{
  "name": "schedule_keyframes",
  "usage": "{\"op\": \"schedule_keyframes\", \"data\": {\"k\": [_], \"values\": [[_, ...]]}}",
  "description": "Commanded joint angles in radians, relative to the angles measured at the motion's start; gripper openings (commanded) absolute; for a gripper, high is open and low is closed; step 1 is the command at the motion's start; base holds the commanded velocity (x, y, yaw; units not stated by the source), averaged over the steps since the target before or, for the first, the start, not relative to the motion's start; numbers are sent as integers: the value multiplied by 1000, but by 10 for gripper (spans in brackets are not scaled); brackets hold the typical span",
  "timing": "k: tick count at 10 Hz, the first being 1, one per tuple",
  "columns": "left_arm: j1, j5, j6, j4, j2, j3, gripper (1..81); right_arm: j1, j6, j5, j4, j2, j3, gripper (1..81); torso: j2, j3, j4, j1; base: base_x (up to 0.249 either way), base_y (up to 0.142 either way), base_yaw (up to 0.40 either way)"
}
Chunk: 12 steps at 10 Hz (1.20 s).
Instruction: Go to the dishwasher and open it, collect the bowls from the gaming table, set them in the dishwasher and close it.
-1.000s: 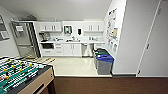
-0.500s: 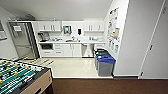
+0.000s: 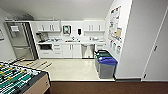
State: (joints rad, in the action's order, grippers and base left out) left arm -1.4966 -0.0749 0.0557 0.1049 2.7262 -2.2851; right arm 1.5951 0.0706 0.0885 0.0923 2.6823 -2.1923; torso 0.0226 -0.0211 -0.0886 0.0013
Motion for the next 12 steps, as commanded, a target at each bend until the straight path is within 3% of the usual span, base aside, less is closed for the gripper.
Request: {"op": "schedule_keyframes", "data": {"k": [1, 12], "values": [[54, 46, -4, 10, -17, 10, 811, -46, 3, -46, -5, -19, 11, 811, 0, 0, 0, 0, 191, 0, 0], [54, 44, -2, 9, -9, 7, 811, -53, 3, -47, -10, -22, 11, 811, 0, 0, 0, 0, 197, 0, 0]]}}
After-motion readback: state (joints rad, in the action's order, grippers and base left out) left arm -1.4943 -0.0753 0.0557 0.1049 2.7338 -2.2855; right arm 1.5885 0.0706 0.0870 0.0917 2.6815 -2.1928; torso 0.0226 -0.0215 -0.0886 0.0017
